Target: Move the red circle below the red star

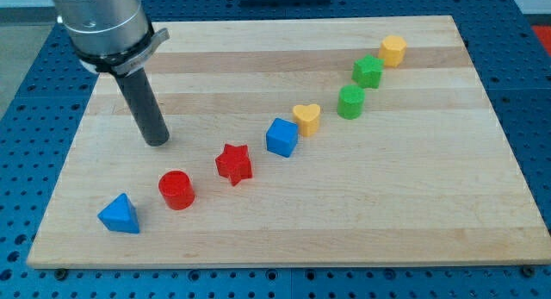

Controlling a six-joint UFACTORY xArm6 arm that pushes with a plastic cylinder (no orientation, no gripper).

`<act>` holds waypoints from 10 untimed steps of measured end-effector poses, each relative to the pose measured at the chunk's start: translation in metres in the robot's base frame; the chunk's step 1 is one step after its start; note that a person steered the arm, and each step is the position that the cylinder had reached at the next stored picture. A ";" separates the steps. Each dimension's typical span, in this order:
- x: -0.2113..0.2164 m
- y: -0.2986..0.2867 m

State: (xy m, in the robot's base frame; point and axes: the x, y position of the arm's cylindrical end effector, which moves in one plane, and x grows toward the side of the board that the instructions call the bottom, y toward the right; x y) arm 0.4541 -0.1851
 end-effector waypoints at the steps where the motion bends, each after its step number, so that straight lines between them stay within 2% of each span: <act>1: 0.033 -0.010; 5: 0.060 0.006; 6: 0.066 0.056; 7: 0.069 0.079; 8: 0.069 0.079; 10: 0.073 0.043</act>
State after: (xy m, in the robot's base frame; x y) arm 0.5269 -0.1426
